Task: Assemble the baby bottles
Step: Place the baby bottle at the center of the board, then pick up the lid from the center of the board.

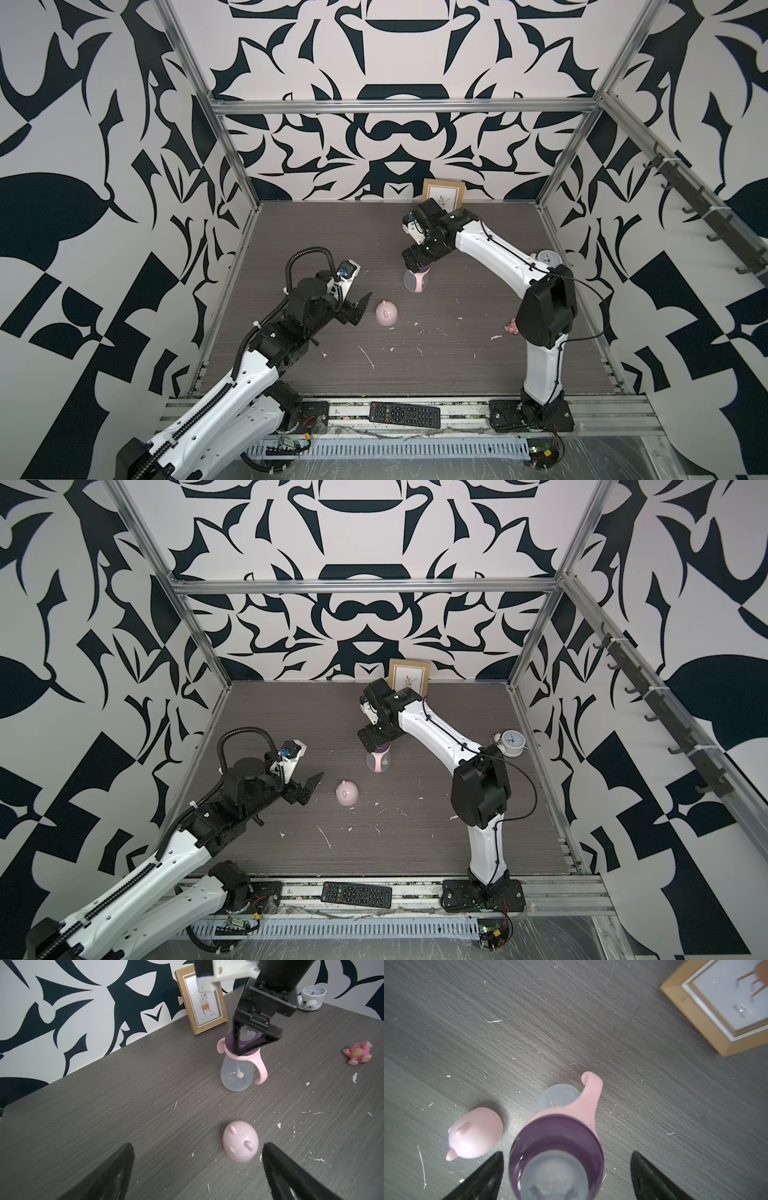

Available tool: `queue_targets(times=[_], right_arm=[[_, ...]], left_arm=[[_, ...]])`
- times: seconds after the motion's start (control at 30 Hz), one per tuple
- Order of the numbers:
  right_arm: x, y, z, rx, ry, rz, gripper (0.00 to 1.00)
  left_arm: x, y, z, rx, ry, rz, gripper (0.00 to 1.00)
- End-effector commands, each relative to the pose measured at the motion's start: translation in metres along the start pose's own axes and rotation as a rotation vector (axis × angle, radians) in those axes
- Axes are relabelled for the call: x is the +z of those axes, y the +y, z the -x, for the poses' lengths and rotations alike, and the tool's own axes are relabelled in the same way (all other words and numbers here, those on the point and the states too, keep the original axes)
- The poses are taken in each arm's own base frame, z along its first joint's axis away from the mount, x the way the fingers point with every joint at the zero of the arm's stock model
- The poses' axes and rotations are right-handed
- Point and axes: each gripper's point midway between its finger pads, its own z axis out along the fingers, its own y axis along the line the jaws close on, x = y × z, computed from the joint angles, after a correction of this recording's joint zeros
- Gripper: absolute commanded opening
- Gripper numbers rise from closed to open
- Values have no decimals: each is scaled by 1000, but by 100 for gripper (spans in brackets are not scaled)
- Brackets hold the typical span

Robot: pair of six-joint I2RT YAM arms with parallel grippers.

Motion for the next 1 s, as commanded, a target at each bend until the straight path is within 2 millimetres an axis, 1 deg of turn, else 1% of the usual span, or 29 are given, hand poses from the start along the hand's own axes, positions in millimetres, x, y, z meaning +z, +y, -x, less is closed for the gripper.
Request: queue_targets(times=[0.0,0.07,0.1,0.17,0.2,0.27,0.33,0.37,0.43,0.5,0.63,0.73,0.83,0.97], right_arm=[[-68,4,12,-49,-109,-63,96],[-84,16,5,-83,-114,-74,94],[-91,25,2,-104,-116,-63,94],[-97,56,-13,-168,-93,-6,92],[-95,71,-21,-191,-75,24,91],[-84,109,-41,-228,-24,100,90],[-65,137,-58,-233,20,146,89],[-53,149,-63,-213,29,170,89],[-32,163,-70,-166,50,198,87],[-12,170,-75,-124,61,196,86],[25,164,-80,-72,85,124,87],[51,161,-86,-61,120,81,89],[67,162,-86,-60,119,74,92],[83,162,-84,-43,119,70,92]], left_arm=[[0,9,9,-65,-17,48,99],[3,13,6,-92,-4,72,99],[4,14,3,-102,5,83,100],[5,18,-1,-123,20,107,99],[6,20,-3,-130,26,119,99],[4,26,-7,-149,27,159,99],[-1,33,-9,-165,20,199,99],[-4,37,-11,-172,16,221,99],[-10,41,-13,-182,15,249,99],[-17,44,-15,-189,20,267,99],[-29,48,-19,-205,24,292,100],[-36,50,-20,-209,7,299,99],[-42,50,-20,-213,-7,301,99],[-46,50,-19,-219,-21,302,99]])
